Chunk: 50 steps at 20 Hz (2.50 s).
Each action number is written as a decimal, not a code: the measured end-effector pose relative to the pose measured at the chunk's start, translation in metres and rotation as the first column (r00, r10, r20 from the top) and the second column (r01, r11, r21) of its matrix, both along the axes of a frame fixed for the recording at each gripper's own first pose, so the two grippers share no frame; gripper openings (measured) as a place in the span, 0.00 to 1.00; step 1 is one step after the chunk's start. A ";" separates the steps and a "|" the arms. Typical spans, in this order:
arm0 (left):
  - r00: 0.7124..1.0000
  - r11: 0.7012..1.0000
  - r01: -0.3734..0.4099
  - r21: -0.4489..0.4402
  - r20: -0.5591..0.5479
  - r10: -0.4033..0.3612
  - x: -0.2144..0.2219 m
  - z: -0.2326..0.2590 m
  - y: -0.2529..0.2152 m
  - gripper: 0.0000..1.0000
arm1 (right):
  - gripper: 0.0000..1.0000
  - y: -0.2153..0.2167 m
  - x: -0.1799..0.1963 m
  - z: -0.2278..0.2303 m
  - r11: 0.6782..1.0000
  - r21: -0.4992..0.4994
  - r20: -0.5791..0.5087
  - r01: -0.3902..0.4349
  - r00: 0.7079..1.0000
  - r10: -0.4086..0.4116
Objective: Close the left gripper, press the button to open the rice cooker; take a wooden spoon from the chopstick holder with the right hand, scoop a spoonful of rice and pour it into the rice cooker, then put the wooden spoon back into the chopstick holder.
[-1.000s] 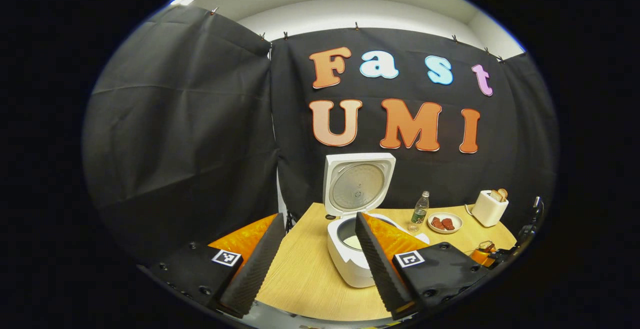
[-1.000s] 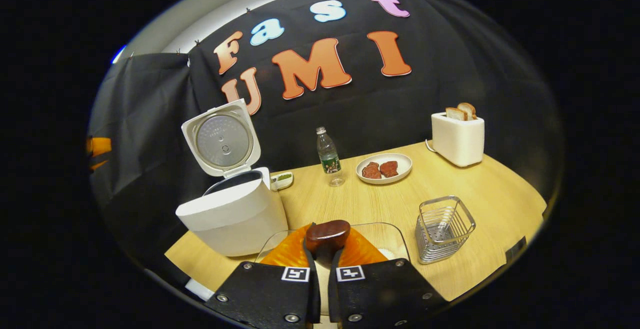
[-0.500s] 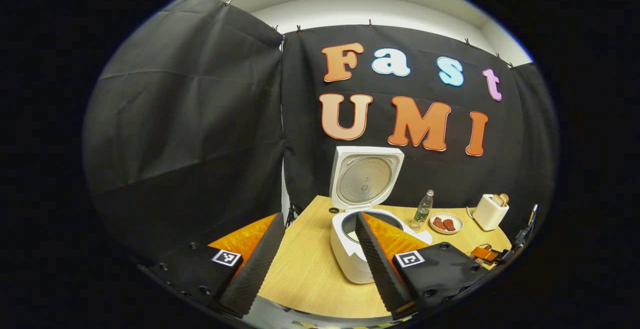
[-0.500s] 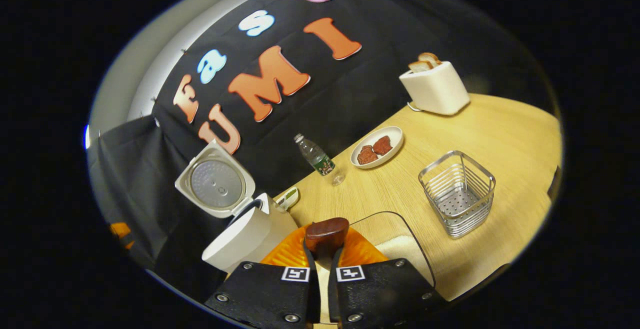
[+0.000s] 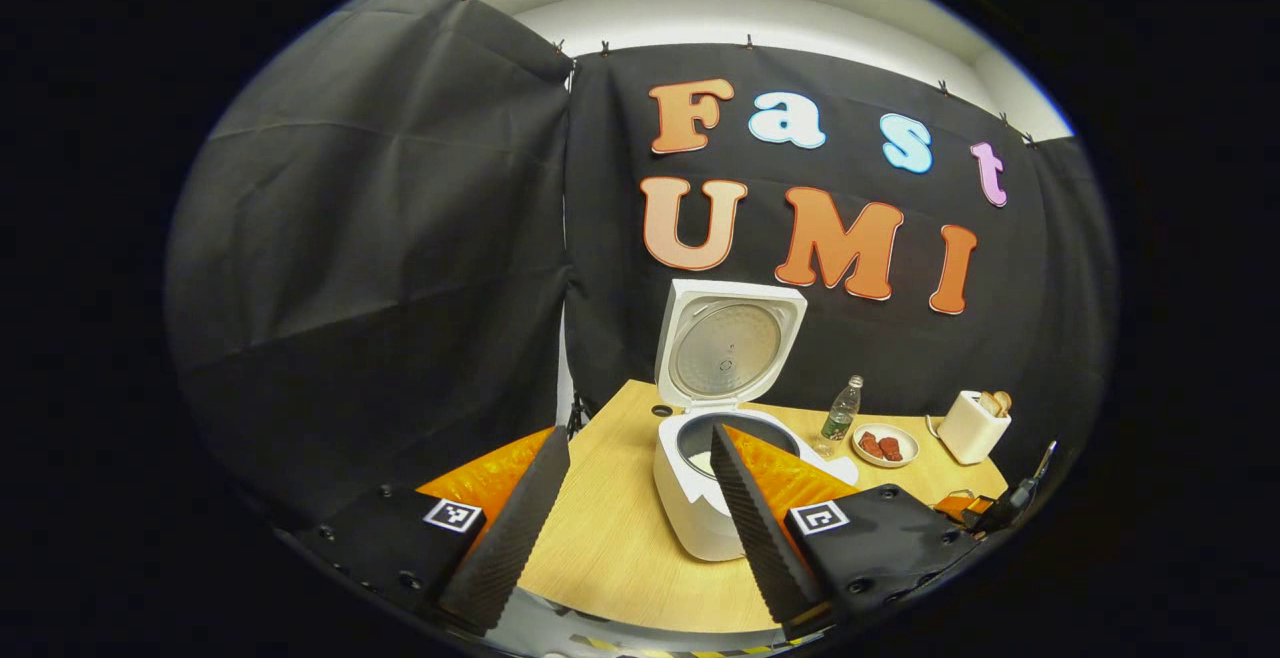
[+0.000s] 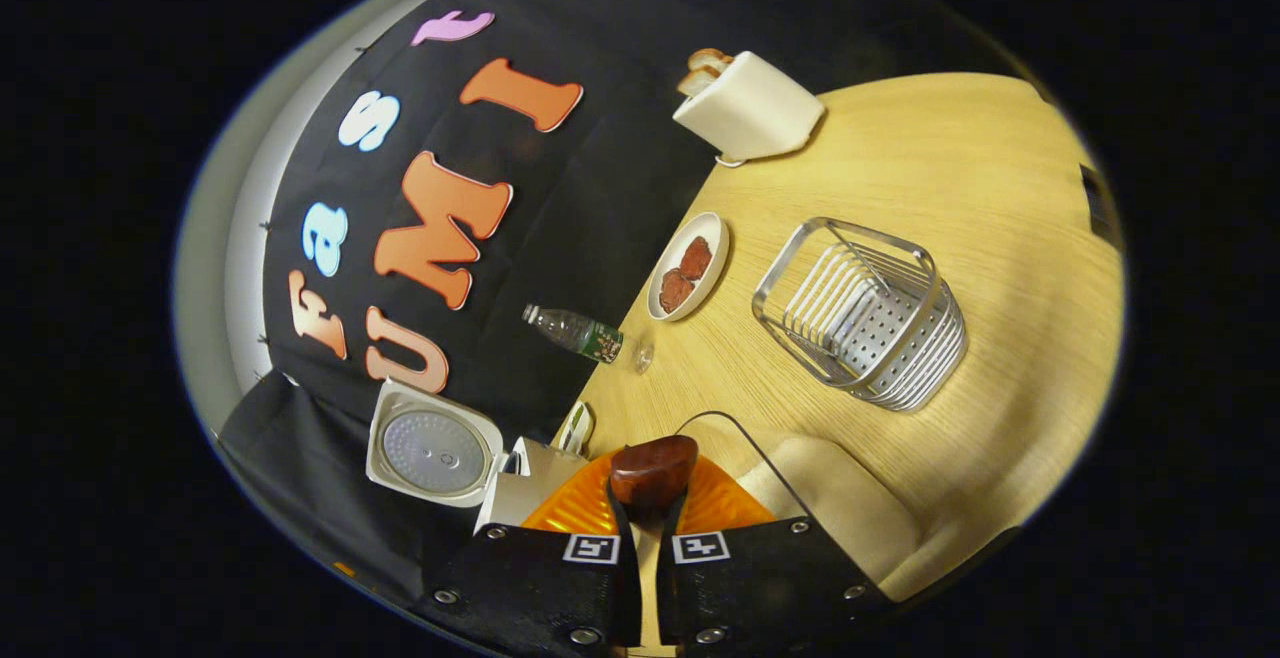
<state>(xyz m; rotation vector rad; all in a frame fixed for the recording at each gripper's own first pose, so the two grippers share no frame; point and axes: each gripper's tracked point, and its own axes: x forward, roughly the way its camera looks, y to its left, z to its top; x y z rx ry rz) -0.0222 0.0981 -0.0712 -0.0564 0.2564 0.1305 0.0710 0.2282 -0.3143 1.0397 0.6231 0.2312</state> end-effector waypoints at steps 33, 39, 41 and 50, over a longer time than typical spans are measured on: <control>0.996 0.999 0.040 0.011 0.078 -0.041 0.023 0.014 0.001 0.96 | 0.05 0.042 0.050 0.173 0.914 0.405 0.002 0.034 0.999 -0.038; 0.997 1.000 0.028 -0.006 0.076 -0.027 0.019 0.014 0.010 0.99 | 0.05 0.090 0.070 0.217 0.915 0.403 0.077 -0.029 0.997 -0.002; 0.997 0.999 0.034 -0.012 0.072 -0.033 0.021 0.011 0.007 0.99 | 0.05 0.108 0.078 0.230 0.919 0.391 0.101 -0.048 0.995 0.009; 0.996 0.996 0.071 -0.045 0.061 -0.068 0.020 0.008 0.004 0.96 | 0.05 0.197 0.095 0.261 0.962 0.238 0.226 -0.132 0.971 0.077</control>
